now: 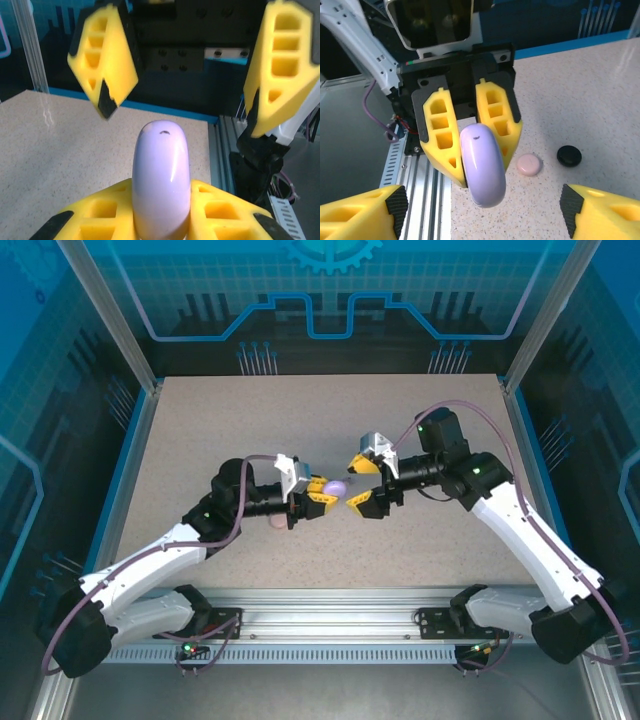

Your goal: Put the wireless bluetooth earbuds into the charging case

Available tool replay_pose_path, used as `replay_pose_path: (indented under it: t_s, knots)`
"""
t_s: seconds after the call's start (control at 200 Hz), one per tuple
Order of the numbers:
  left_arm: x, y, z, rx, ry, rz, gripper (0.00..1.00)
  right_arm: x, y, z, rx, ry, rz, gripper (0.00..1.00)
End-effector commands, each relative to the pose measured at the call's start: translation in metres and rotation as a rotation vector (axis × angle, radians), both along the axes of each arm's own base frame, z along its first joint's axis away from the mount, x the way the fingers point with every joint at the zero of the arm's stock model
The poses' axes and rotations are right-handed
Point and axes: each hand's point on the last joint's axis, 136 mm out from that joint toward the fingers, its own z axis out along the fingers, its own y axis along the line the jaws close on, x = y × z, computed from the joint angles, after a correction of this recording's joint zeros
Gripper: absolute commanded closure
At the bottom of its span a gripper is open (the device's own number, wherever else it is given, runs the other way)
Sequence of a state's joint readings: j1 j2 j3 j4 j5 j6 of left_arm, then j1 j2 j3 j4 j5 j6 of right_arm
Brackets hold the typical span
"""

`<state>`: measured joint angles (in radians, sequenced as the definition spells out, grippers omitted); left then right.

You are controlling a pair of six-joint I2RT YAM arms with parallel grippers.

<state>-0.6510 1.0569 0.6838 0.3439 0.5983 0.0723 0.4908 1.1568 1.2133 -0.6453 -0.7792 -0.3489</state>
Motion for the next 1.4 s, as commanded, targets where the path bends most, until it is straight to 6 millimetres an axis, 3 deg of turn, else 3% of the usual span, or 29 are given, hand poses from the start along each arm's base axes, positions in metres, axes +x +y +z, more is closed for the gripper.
replay_pose_path:
  t_s: [0.0,0.48,1.106,1.396]
  knots:
    - [-0.003,-0.002,0.01,0.018,-0.057,-0.004,0.8,0.009,-0.001,-0.005,-0.029,-0.021,-0.059,0.15]
    - [-0.007,-0.007,0.014,0.016,-0.065,-0.022,0.81,0.026,0.016,-0.014,-0.071,-0.013,-0.077,0.17]
    - [-0.006,-0.009,0.005,0.055,-0.062,-0.016,0.82,0.044,0.004,0.006,-0.031,-0.019,-0.151,0.17]
    - [-0.007,-0.01,0.003,0.06,-0.063,-0.016,0.82,0.049,0.004,0.005,-0.028,-0.001,-0.162,0.17]
